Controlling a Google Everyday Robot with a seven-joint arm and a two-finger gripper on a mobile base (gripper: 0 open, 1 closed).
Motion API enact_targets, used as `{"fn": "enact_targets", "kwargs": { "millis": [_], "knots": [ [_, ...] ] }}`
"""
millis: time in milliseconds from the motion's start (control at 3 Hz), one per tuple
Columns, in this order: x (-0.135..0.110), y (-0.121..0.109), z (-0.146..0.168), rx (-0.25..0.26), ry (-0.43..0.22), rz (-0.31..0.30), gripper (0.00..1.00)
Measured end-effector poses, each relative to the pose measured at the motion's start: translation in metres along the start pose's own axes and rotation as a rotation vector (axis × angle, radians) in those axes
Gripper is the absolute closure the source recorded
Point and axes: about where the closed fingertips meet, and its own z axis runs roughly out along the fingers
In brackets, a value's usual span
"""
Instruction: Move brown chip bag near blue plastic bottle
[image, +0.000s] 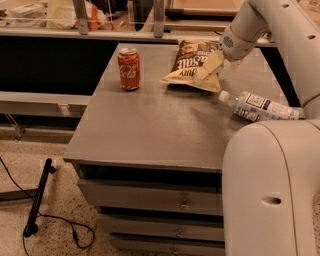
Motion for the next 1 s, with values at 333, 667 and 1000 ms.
{"fn": "enact_targets", "kwargs": {
  "millis": [333, 667, 1000],
  "knots": [
    [0.0025, 0.0004, 0.0063, -0.054, -0.014, 0.013, 0.4],
    [0.002, -0.0007, 0.0073, -0.07, -0.022, 0.02, 0.64],
    [0.0017, -0.0033, 0.0051, -0.067, -0.027, 0.029, 0.88]
  ]
}}
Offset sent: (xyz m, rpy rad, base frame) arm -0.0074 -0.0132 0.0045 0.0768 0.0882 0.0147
